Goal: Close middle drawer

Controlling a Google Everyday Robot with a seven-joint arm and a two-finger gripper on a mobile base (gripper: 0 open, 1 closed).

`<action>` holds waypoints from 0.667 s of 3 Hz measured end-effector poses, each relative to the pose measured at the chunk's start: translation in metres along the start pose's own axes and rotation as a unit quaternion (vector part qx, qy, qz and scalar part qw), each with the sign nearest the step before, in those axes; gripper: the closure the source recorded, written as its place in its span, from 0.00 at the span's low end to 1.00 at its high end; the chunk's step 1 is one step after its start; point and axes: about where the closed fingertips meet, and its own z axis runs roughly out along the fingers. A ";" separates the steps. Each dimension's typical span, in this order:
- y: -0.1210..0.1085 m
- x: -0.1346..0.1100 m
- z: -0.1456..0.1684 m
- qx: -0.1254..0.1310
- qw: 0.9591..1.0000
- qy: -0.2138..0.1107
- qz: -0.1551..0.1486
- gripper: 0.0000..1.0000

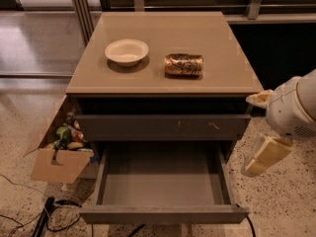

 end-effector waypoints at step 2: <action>0.018 0.025 0.049 -0.023 0.997 -0.072 -0.021 0.59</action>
Offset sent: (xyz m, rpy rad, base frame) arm -0.0105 -0.0120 -0.0989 0.2195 0.0140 0.1589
